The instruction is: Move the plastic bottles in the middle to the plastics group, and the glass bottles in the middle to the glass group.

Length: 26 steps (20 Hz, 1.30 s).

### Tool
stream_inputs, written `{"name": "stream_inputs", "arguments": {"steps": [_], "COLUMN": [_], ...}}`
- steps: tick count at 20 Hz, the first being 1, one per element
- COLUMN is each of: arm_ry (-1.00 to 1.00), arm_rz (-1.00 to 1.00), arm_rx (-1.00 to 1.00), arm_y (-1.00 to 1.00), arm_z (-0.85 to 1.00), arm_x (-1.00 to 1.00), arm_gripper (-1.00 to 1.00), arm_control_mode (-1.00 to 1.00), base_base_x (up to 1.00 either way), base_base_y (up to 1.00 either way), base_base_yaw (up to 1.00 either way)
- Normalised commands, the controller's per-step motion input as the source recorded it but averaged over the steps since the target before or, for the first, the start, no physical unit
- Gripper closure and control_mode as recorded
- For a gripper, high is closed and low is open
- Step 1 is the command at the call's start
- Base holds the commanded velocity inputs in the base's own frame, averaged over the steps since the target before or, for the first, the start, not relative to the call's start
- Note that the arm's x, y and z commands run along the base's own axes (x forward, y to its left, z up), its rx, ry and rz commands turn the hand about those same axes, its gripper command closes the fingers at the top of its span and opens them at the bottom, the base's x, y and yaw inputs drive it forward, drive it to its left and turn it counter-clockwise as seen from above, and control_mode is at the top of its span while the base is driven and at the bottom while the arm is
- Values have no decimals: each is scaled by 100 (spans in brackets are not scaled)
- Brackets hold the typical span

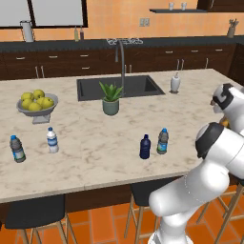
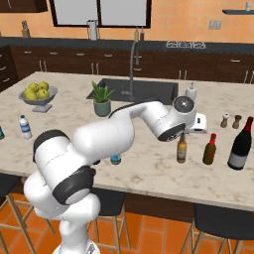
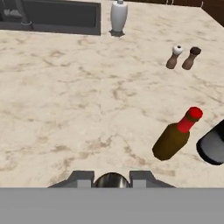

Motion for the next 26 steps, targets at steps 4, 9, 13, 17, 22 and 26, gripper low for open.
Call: {"name": "stream_inputs", "arguments": {"steps": [4, 9, 13, 17, 22, 26], "arm_ry": [0, -3, -2, -1, -2, -4], "arm_rz": [-6, 0, 0, 0, 0, 0], "arm_rx": [1, 3, 0, 0, 0, 0], "arm_y": [-10, -10, -18, -9, 0, 0], "arm_z": [0, -8, 0, 0, 0, -19], "arm_x": [0, 3, 12, 23, 6, 0], "arm_gripper": [100, 100, 100, 100, 100, 100], "arm_control_mode": [-100, -100, -100, -100, -100, -100], "base_base_x": [0, 0, 0, 0, 0, 0], "base_base_y": [0, 0, 0, 0, 0, 0], "base_base_yaw": [0, 0, 0, 0, 0, 0]}}
